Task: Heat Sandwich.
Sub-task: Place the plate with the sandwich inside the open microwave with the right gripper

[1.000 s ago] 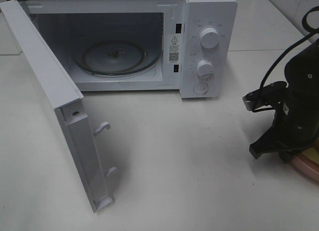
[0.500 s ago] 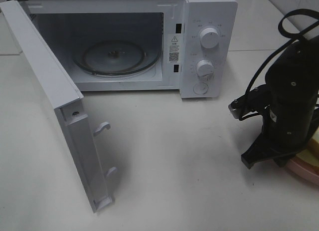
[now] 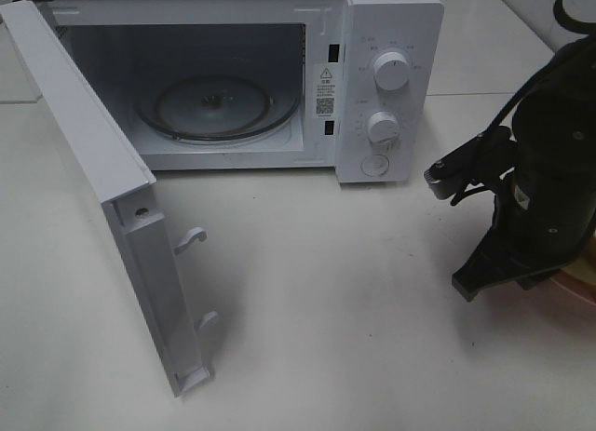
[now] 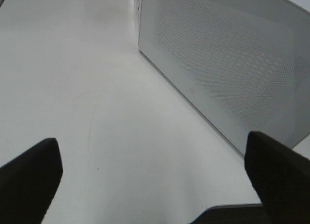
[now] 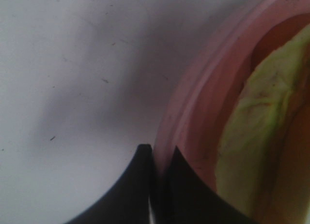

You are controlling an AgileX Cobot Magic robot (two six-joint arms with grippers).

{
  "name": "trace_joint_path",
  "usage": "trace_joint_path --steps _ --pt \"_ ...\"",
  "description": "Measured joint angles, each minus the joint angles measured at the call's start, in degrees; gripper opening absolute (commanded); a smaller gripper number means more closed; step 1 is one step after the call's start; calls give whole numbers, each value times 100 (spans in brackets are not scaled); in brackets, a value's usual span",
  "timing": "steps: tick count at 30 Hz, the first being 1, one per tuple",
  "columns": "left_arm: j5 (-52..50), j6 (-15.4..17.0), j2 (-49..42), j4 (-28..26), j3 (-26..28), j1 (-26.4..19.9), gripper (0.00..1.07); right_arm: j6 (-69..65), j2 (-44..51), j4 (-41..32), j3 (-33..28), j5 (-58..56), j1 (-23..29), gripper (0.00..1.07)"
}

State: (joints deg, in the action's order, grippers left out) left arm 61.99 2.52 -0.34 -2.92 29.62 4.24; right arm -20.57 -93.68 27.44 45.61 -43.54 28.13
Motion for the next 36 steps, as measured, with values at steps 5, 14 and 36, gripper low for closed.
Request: trace_joint_path --steps 5,14,36 --pt "0 0 0 0 0 0 97 -40 223 11 -201 -34 195 0" --pt "0 0 0 0 0 0 97 -40 573 63 -332 -126 710 0" --pt "0 0 0 0 0 0 97 92 1094 155 -378 -773 2240 0"
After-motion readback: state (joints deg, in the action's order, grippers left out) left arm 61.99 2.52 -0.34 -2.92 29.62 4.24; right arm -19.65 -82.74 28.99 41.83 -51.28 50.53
